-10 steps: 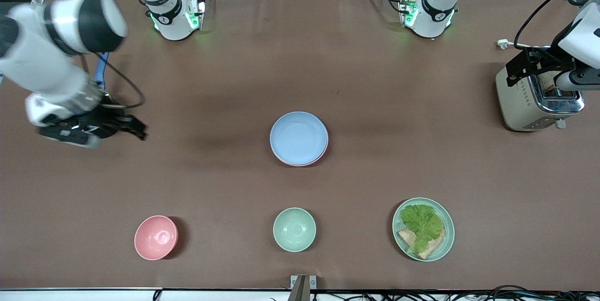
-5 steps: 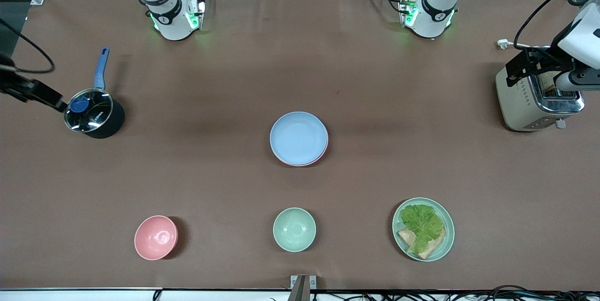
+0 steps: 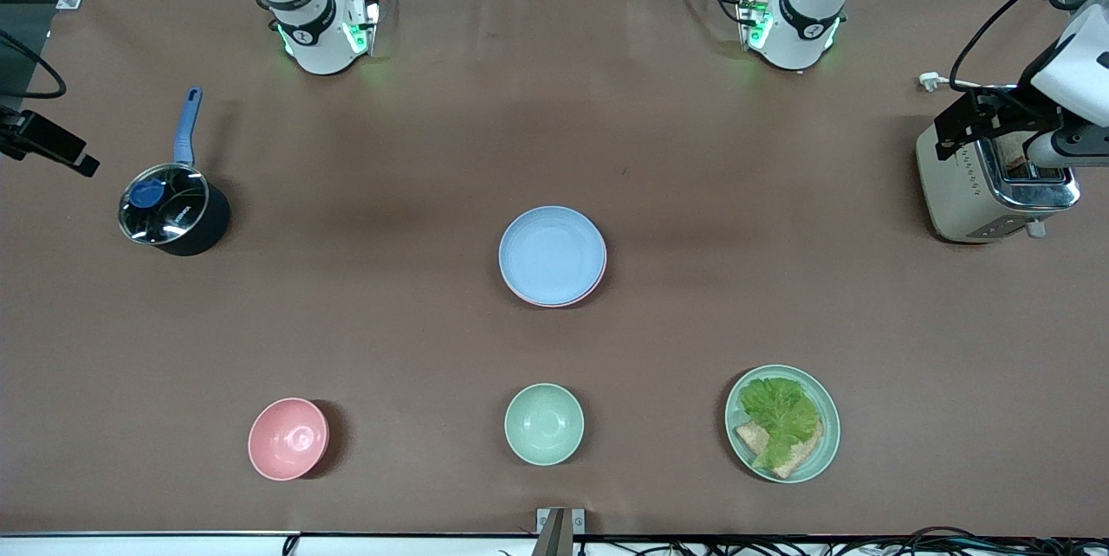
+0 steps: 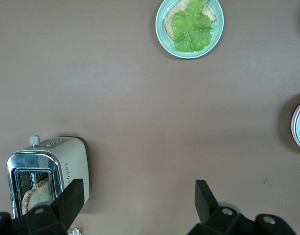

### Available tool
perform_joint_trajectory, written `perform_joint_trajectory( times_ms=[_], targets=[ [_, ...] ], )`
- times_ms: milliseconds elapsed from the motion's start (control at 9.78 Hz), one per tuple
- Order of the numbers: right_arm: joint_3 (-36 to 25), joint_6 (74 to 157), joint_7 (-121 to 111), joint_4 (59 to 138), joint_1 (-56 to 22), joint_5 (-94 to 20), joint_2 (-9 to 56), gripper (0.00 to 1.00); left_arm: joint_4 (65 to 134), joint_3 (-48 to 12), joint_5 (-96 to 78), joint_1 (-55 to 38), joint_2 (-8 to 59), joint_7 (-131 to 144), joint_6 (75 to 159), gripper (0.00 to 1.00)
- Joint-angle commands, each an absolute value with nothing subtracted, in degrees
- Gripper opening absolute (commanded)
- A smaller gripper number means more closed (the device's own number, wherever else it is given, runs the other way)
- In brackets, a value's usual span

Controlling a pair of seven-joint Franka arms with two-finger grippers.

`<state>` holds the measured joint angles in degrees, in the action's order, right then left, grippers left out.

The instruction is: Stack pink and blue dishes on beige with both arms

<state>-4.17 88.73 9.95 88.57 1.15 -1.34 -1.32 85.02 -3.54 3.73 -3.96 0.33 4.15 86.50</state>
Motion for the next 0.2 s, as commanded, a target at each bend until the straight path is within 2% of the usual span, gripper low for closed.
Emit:
perform_joint_trajectory(
  times_ms=[0, 102],
  targets=[
    [-3.7, 88.2, 9.3, 88.2, 2.0, -2.4, -1.6, 1.00, 84.2, -3.1, 3.8, -4.7, 1.8, 3.8, 86.6, 1.00],
    [-3.7, 88.2, 9.3, 88.3, 2.1, -2.4, -1.6, 1.00, 84.2, -3.1, 4.0, -4.8, 1.8, 3.8, 86.5, 1.00]
  ],
)
